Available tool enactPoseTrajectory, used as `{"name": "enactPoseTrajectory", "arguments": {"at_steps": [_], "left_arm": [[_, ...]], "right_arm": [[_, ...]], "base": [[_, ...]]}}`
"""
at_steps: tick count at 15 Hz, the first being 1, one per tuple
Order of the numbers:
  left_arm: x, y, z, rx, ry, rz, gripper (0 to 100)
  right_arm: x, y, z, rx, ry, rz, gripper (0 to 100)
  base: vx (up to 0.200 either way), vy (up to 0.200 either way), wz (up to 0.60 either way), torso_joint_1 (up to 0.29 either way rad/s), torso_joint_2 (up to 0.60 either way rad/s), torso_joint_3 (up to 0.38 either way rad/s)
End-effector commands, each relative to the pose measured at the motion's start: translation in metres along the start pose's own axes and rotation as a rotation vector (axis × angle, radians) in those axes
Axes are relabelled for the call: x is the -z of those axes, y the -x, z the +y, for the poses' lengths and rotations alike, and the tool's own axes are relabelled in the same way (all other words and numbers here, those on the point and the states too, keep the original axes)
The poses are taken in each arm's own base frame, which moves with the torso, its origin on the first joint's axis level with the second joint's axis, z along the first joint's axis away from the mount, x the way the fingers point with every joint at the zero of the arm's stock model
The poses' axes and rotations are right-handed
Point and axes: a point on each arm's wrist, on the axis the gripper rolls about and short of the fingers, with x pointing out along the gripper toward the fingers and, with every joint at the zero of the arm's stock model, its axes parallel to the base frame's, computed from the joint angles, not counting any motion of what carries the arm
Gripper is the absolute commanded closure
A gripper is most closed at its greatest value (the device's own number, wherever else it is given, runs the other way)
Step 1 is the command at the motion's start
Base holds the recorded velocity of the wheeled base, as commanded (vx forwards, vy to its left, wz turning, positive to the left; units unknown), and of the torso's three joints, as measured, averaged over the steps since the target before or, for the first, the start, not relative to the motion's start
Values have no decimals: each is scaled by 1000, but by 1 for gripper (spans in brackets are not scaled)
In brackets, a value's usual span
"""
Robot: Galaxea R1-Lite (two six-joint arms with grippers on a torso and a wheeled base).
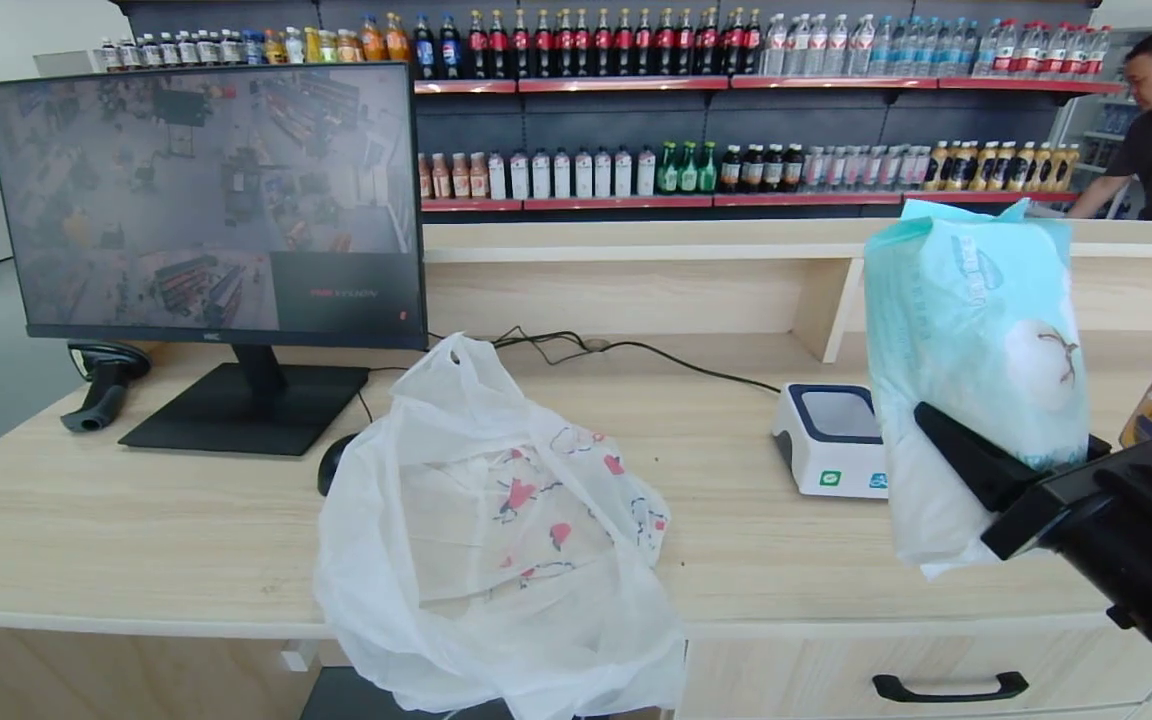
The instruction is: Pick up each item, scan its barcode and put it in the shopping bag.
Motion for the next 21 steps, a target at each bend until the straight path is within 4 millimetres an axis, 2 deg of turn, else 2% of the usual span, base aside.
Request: {"name": "enactPoseTrajectory", "arguments": {"at_steps": [1,5,8,15,18,19,21], "left_arm": [[0,0,0,-1,1,-1,0],[0,0,0,-1,3,-1,0],[0,0,0,-1,1,-1,0],[0,0,0,-1,0,1,0],[0,0,0,-1,1,1,0],[0,0,0,-1,1,1,0],[0,0,0,-1,1,-1,0]], "right_arm": [[2,3,0,2,-2,7,100],[2,0,1,-14,-13,1,100],[1,1,1,-14,-13,-7,100],[-2,-12,2,-12,-21,-27,100],[4,-38,3,-6,-36,-17,100],[10,-56,0,10,-33,-14,100],[15,-80,-13,72,-21,-25,100]], "base": [[0,0,0,0,0,0],[150,0,0,-4,-2,4],[0,0,0,0,0,0],[0,0,0,0,0,0],[0,0,0,0,0,0],[0,0,0,0,0,0],[0,0,0,0,0,0]]}}
